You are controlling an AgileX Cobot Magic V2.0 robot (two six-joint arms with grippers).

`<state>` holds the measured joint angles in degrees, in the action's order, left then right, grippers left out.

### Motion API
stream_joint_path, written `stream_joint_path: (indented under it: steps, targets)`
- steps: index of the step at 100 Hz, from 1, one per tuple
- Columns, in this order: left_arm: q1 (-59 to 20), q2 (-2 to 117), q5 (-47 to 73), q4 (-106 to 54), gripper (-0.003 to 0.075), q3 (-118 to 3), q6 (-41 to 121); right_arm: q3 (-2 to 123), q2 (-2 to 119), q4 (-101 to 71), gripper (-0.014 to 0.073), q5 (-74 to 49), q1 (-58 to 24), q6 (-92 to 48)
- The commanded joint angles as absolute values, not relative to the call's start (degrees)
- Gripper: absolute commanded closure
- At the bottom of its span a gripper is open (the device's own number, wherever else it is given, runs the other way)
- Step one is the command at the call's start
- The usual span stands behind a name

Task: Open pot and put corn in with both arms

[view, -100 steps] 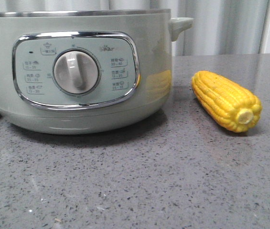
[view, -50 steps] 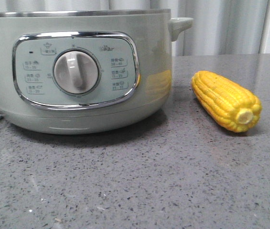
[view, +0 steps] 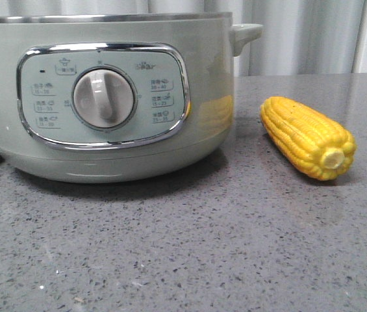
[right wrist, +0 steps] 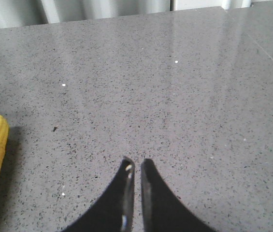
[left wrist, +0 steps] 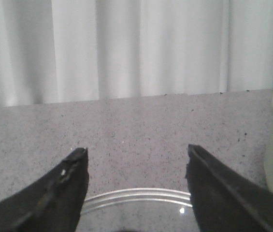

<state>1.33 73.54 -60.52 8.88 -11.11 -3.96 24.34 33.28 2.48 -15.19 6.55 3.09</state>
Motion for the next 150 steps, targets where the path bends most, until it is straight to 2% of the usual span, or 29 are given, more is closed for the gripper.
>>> stream_joint_path:
  steps: [1, 19, 37, 44, 61, 70, 91, 124, 150]
  targets:
    - [1.00, 69.39, -65.22, 7.98, 0.0312, -12.44, -4.86, 26.33, 33.77, 2.39, 0.0641, -10.67, 6.66, 2.93]
    - [1.00, 60.11, -57.78, 7.98, 0.0312, -14.04, -4.86, 26.44, 33.77, 2.39, 0.0638, -12.17, 4.55, 2.93]
    - [1.00, 48.64, -43.06, 7.98, 0.0312, -18.74, -4.86, 29.89, 36.24, 2.39, 0.0616, -18.19, 0.39, 2.93]
    - [1.00, 44.34, -38.87, 8.45, 0.0312, -20.63, -4.86, 32.57, 38.47, 2.39, 0.0554, -21.29, -1.28, 2.93]
    - [1.00, 35.51, -33.39, 8.67, 0.0312, -23.02, -4.86, 40.07, 45.80, 2.39, 0.0307, -27.78, -6.33, 2.93]
    - [1.00, 31.64, -31.45, 8.67, 0.0312, -23.03, -4.86, 43.98, 50.31, 2.39, 0.0243, -30.57, -8.98, 2.93]
    - [1.00, 26.60, -28.06, 8.67, 0.0312, -23.03, -4.86, 53.31, 62.43, -0.85, 0.0242, -38.12, -12.24, 2.93]
    - [1.00, 26.36, -27.21, 8.67, 0.0312, -23.03, -4.86, 65.58, 78.49, -10.86, 0.0242, -50.36, -14.04, 2.93]
    - [1.00, 26.36, -27.21, 8.67, 0.0312, -23.03, -4.86, 67.59, 84.18, -13.05, 0.0242, -51.56, -15.11, 2.93]
